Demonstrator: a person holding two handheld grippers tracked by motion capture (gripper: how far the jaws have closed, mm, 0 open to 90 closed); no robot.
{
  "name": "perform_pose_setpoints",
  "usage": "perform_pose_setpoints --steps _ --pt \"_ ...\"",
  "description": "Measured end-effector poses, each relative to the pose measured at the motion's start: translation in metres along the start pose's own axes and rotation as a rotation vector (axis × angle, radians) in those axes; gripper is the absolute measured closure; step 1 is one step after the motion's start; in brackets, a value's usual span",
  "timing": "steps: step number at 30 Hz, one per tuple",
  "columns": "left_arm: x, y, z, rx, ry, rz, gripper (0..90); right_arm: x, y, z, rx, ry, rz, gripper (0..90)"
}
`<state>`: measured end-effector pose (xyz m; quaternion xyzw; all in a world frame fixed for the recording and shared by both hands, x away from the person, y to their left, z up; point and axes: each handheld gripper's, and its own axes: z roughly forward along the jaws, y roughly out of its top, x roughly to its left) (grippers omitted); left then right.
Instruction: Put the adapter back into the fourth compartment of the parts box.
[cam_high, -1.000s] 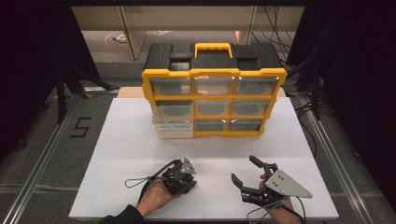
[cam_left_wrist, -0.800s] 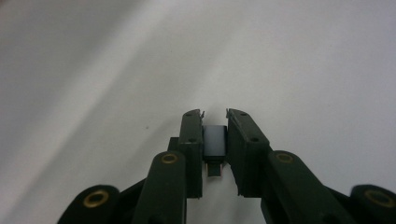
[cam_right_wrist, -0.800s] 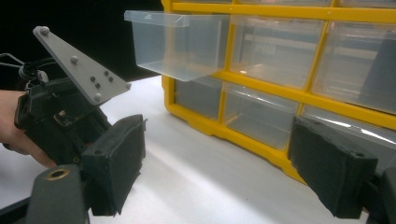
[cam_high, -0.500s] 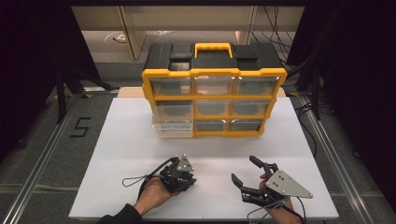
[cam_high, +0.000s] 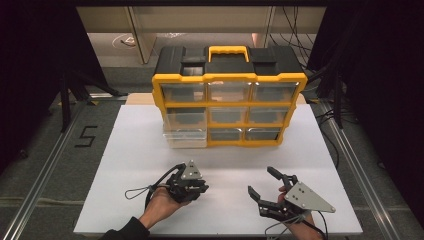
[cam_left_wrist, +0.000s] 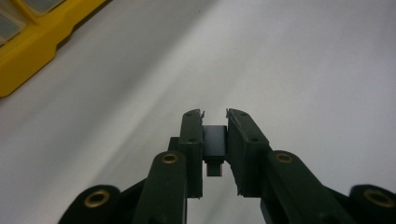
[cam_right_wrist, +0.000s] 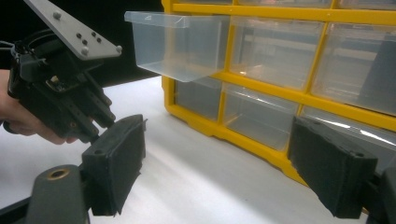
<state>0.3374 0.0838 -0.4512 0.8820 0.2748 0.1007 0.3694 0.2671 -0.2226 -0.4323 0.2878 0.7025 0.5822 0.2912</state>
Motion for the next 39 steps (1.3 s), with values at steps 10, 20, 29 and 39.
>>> perform_pose_setpoints --steps 10,20,29,39 --pt "0.002 0.001 -0.009 -0.056 0.020 -0.003 76.0 0.000 0.000 0.000 0.000 0.000 0.000 20.2" --pt "0.005 0.006 -0.023 -0.129 0.041 -0.013 76.1 0.000 0.000 0.000 -0.001 0.000 -0.002 20.2" --pt "0.012 0.008 -0.036 -0.182 0.053 -0.025 76.1 0.000 0.000 0.000 -0.001 -0.001 -0.002 20.3" --pt "0.020 0.011 -0.053 -0.261 0.066 -0.050 76.1 -0.001 0.000 0.000 0.001 -0.001 -0.002 20.3"
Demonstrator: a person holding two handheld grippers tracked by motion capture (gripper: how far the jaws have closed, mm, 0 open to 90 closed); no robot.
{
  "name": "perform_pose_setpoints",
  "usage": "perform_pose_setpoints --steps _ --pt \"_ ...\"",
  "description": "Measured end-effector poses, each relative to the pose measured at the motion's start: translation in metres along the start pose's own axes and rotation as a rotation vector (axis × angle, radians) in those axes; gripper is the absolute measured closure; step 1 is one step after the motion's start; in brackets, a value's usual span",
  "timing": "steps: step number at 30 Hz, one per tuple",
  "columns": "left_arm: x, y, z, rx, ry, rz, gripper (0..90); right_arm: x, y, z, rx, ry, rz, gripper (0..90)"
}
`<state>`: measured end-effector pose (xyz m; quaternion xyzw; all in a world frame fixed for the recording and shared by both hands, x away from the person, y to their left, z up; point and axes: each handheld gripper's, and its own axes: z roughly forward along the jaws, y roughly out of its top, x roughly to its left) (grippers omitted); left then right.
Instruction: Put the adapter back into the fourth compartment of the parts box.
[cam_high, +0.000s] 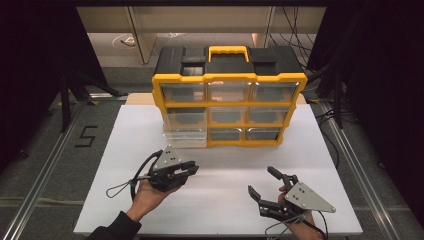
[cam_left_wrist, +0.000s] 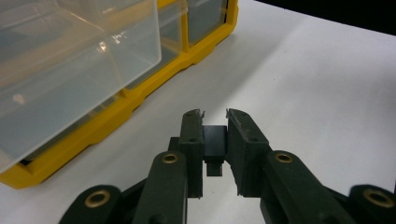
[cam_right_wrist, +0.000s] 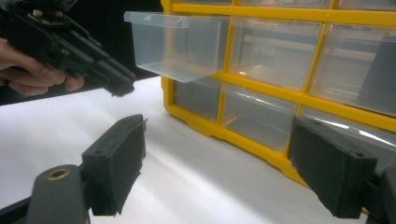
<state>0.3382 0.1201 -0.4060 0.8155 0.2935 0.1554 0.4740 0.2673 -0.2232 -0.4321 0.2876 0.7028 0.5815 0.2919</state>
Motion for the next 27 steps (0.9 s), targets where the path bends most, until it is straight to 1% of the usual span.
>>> perform_pose_setpoints --steps 4,10,18,22,27 --pt "0.000 0.002 -0.002 -0.014 0.002 0.006 76.1 0.000 0.000 0.000 0.000 -0.001 -0.001 20.3" --pt "0.001 0.006 -0.008 -0.040 0.006 0.004 76.1 0.000 0.000 0.000 -0.002 0.000 0.001 20.3" --pt "0.003 0.009 -0.013 -0.074 0.002 -0.017 76.1 0.000 0.000 0.000 0.000 -0.001 0.001 20.3" --pt "0.003 0.010 -0.013 -0.083 0.002 -0.016 76.1 0.000 0.000 0.000 -0.001 0.000 -0.001 20.3" --pt "0.004 0.012 -0.017 -0.106 -0.008 -0.029 76.1 0.000 0.000 0.000 0.000 -0.001 -0.001 20.3"
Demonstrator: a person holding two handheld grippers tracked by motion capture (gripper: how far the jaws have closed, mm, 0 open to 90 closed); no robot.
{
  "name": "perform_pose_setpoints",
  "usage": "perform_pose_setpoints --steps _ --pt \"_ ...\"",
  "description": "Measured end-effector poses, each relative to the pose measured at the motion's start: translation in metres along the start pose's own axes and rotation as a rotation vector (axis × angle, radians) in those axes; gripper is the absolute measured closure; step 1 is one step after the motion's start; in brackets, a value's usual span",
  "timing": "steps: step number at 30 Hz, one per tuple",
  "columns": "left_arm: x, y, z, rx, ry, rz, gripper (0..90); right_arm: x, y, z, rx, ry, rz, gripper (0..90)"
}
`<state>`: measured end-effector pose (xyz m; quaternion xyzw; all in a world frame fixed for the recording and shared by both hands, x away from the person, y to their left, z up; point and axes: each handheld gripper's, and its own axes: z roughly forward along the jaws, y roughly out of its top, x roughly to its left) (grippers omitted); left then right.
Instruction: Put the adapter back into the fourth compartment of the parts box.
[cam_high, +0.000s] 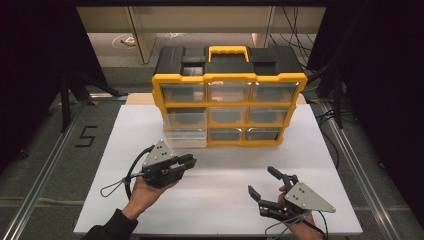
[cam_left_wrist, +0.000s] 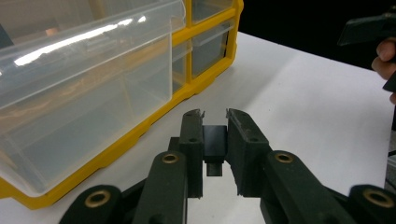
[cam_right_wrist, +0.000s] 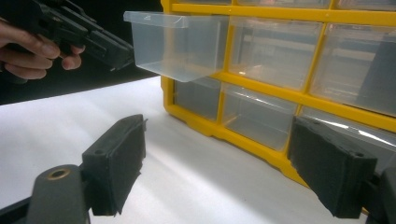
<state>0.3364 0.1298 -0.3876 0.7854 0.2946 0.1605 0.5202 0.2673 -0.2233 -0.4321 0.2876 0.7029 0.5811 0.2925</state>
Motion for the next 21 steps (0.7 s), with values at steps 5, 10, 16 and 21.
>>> perform_pose_setpoints --steps 5,10,16,21 --pt "0.0017 0.0022 -0.0031 -0.013 0.001 -0.008 76.1 0.0002 -0.0001 0.0001 0.000 0.001 -0.002 20.4" --pt "0.0035 0.0041 -0.0057 -0.027 0.005 -0.015 76.1 0.0001 -0.0001 0.0002 0.000 0.000 -0.002 20.4" --pt "0.0038 0.0064 -0.0080 -0.045 0.007 -0.021 76.1 0.0003 -0.0002 0.0004 0.001 0.001 -0.001 20.4" --pt "0.0029 0.0082 -0.0092 -0.056 0.008 -0.018 76.1 0.0004 -0.0004 0.0005 0.003 0.000 0.000 20.4"
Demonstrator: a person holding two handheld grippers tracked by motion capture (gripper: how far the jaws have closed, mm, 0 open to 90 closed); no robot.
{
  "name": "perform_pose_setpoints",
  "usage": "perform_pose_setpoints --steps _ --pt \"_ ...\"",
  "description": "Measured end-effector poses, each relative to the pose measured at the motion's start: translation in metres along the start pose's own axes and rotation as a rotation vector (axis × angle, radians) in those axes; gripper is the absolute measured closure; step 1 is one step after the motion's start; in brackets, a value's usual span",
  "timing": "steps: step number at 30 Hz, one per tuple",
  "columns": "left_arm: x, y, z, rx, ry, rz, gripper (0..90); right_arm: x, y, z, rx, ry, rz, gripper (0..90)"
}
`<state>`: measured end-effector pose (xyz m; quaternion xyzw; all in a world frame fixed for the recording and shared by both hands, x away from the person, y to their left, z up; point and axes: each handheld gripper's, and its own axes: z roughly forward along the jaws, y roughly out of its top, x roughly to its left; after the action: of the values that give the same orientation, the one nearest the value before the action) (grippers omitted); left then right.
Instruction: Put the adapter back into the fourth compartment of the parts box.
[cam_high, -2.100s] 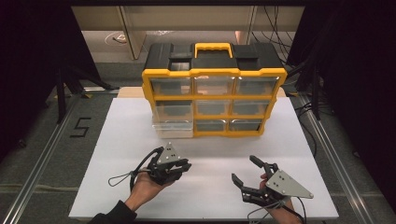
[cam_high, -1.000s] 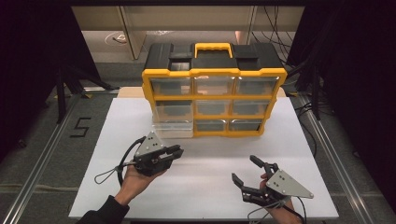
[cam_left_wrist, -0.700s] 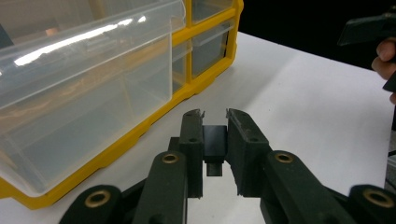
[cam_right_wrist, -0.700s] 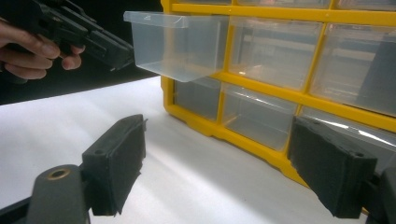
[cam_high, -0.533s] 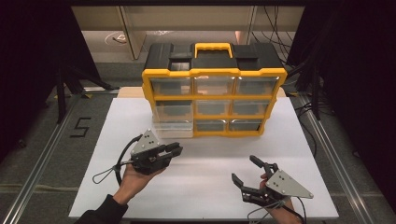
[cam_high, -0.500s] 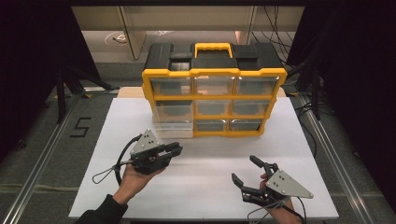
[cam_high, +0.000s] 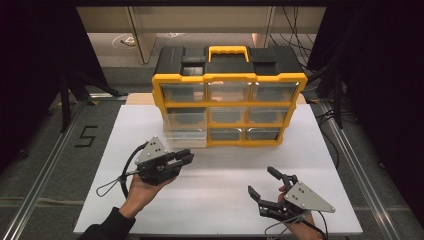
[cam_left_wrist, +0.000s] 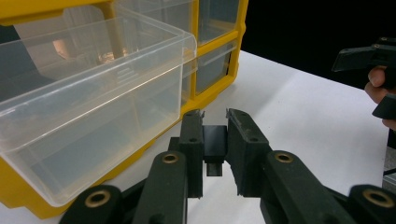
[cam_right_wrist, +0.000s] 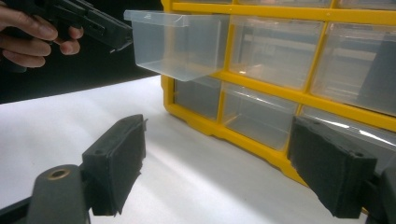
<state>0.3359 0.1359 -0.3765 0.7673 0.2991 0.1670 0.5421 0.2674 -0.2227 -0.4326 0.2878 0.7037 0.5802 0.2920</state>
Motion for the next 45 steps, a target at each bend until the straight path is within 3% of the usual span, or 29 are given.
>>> perform_pose_setpoints --steps 14,22,33,45 --pt "-0.002 0.021 -0.009 -0.047 0.015 0.018 76.1 -0.001 -0.002 0.001 0.012 -0.006 -0.001 20.4" --pt "0.003 0.039 -0.004 -0.058 0.033 0.015 76.1 -0.001 -0.002 0.002 0.014 -0.009 0.004 20.4" --pt "0.011 0.051 -0.001 -0.089 0.056 -0.005 76.1 -0.001 -0.002 0.002 0.016 -0.008 0.005 20.4" --pt "0.013 0.060 0.008 -0.088 0.092 -0.010 76.1 -0.002 -0.002 0.001 0.014 -0.009 0.004 20.4"
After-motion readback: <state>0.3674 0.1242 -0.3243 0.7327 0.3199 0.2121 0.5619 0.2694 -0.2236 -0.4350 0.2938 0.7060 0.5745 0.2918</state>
